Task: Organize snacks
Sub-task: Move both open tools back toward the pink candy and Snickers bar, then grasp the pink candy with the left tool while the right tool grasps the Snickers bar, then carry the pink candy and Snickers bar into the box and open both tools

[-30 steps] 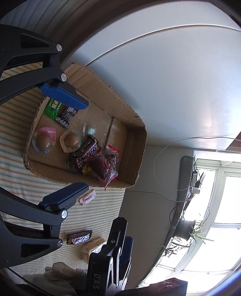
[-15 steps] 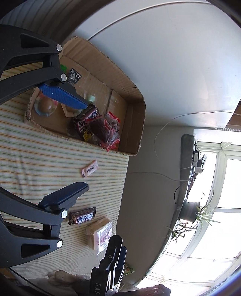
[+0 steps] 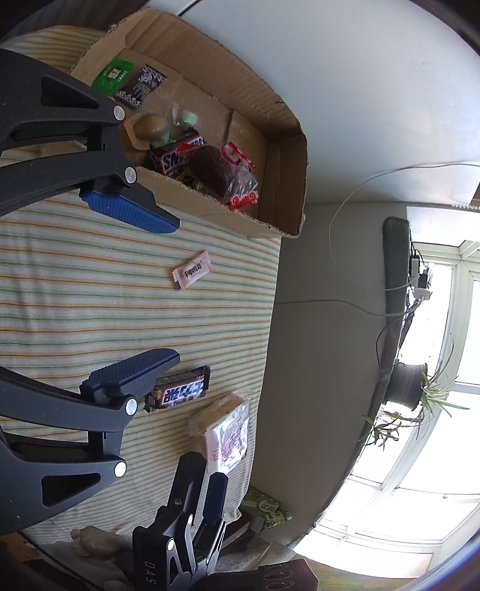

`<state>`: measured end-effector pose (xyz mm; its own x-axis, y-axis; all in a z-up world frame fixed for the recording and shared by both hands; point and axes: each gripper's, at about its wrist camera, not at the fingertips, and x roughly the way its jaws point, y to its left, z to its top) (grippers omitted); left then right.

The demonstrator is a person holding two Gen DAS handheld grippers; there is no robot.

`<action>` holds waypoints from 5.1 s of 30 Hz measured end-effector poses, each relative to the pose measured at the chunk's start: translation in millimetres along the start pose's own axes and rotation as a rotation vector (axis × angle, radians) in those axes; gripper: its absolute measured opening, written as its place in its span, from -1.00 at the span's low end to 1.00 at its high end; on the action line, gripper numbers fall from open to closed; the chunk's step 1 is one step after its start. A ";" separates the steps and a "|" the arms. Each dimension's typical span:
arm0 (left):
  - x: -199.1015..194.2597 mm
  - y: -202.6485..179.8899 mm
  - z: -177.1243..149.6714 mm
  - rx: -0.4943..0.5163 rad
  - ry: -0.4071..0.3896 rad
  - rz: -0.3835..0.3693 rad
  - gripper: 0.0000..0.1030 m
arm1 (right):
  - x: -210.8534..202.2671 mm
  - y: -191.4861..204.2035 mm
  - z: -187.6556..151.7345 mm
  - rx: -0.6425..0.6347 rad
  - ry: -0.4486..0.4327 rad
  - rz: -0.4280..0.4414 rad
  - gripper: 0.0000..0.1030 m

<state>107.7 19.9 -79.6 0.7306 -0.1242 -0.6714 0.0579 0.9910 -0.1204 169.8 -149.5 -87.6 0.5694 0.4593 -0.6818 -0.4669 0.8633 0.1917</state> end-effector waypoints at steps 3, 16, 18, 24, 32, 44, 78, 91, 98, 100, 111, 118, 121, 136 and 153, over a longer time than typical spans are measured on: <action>10.3 -4.4 0.2 0.006 0.024 -0.021 -0.01 | 10.6 -1.0 -3.1 0.023 0.023 0.034 0.73; 58.9 -9.9 6.7 0.002 0.102 0.003 -0.20 | 68.3 -4.2 -6.1 0.062 0.118 0.084 0.12; 66.1 -9.1 8.2 -0.009 0.111 0.010 -0.20 | 71.4 -4.4 -5.3 0.055 0.117 0.083 0.11; 74.8 -7.3 12.8 -0.024 0.115 0.031 -0.20 | 72.0 -4.4 -5.5 0.092 0.115 0.102 0.07; 98.4 -9.9 21.8 -0.006 0.151 0.037 -0.32 | 82.5 3.0 -4.1 0.087 0.132 0.058 -0.07; 108.7 -11.9 25.4 0.003 0.149 0.033 -0.64 | 98.8 15.6 -4.2 0.001 0.150 -0.042 -0.41; -24.1 21.2 17.3 -0.006 -0.066 0.007 -0.65 | 17.9 63.3 17.2 -0.043 0.020 0.008 -0.42; -45.7 68.0 13.5 -0.068 -0.109 0.077 -0.65 | 50.9 120.4 58.7 -0.113 0.000 0.085 -0.42; -49.4 97.1 12.2 -0.107 -0.114 0.110 -0.65 | 80.2 148.1 72.8 -0.151 0.016 0.127 -0.42; -50.2 104.3 11.4 -0.118 -0.115 0.117 -0.65 | 87.5 155.1 75.8 -0.159 0.021 0.136 -0.42; -45.3 129.7 9.8 -0.151 -0.112 0.137 -0.65 | 120.4 182.9 85.3 -0.192 0.047 0.155 -0.42; -40.0 137.1 8.0 -0.159 -0.103 0.142 -0.65 | 140.4 193.1 86.3 -0.208 0.072 0.155 -0.42; -38.5 138.1 7.8 -0.159 -0.099 0.142 -0.65 | 145.8 193.9 86.5 -0.209 0.077 0.152 -0.42; -37.2 137.7 8.9 -0.158 -0.093 0.148 -0.65 | 148.3 195.2 86.3 -0.226 0.079 0.145 -0.41; -35.4 137.8 7.9 -0.157 -0.081 0.226 0.53 | 136.0 186.6 89.0 -0.245 -0.006 0.047 0.80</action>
<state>95.1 161.3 -66.6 0.7655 0.1092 -0.6341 -0.2136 0.9727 -0.0903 220.3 92.6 -81.8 0.5468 0.4993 -0.6721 -0.6425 0.7649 0.0455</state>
